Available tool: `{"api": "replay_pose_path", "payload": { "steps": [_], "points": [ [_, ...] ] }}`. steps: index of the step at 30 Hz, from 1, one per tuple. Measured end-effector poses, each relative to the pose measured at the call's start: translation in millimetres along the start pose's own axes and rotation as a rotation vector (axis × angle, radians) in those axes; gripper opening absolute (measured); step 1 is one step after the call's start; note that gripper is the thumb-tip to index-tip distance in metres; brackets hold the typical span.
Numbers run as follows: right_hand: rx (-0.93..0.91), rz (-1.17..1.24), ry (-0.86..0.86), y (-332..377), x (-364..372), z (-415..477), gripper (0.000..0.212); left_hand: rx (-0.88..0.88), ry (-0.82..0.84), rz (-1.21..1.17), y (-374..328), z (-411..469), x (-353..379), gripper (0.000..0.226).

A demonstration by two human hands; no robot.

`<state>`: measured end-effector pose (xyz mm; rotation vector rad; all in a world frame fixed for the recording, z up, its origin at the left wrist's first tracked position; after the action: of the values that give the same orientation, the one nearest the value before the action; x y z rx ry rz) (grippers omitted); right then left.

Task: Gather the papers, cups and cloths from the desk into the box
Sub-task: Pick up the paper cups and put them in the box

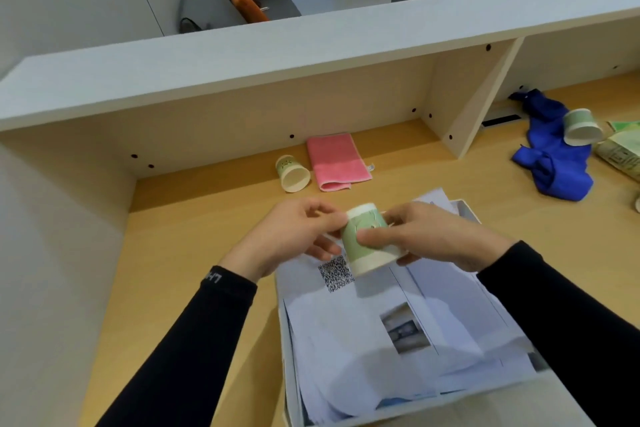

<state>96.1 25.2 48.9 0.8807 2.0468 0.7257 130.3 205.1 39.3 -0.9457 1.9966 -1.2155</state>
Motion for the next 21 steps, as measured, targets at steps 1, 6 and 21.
{"api": "replay_pose_path", "payload": {
  "steps": [1,6,21],
  "points": [
    [0.029,-0.049,0.038,-5,3,-2,0.035,-0.037,0.022,0.044,4,-4,5,0.012],
    [0.025,-0.149,0.034,-11,0,-4,0.045,0.014,-0.261,0.232,22,-13,9,0.011],
    [-0.038,0.050,-0.102,68,20,132,0.045,-0.067,-0.618,-0.094,73,45,-109,0.020]
  ]
}}
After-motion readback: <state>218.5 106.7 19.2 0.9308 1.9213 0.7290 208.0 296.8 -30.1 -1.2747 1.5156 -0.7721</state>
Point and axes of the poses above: each hand's wrist, its own z-axis towards the middle knuckle, its own x-axis out of the palm, y = z × x, the point moved 1 cm from there along z, towards the middle knuckle, and after that the axes turned 6 degrees about y, right-handed, at the moved point
